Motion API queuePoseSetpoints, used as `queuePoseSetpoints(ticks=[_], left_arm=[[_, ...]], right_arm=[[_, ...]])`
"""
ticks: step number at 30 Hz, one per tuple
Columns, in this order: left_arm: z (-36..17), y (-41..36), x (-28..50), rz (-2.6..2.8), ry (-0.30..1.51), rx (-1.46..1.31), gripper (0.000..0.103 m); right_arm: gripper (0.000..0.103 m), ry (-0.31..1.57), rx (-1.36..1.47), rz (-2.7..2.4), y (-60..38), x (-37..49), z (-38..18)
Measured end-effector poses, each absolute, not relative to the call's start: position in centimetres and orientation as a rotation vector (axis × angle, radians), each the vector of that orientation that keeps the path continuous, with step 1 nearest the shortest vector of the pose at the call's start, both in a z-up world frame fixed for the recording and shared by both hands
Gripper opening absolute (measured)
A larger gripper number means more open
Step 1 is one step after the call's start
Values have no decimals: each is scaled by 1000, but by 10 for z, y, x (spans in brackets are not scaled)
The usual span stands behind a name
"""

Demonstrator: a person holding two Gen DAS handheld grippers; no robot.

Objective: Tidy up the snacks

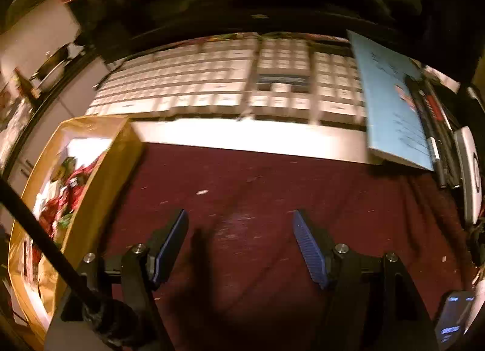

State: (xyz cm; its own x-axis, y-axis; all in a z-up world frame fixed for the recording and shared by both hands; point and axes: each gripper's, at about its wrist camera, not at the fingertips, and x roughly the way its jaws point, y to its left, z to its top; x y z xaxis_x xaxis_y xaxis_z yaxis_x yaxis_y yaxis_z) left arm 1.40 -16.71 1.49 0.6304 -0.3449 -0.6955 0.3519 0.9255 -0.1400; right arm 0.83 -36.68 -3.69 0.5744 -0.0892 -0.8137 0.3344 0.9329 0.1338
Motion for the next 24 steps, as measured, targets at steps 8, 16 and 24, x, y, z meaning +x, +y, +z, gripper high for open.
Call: queuePoseSetpoints(ticks=[8, 16, 24], left_arm=[[-4, -156, 22, -349, 874, -11, 82], [21, -119, 2, -219, 770, -32, 82], [33, -93, -6, -131, 741, -43, 84]], right_arm=[[73, 926, 199, -98, -323, 18, -44], [73, 809, 242, 87, -275, -35, 1], [73, 830, 282, 156, -241, -29, -2]])
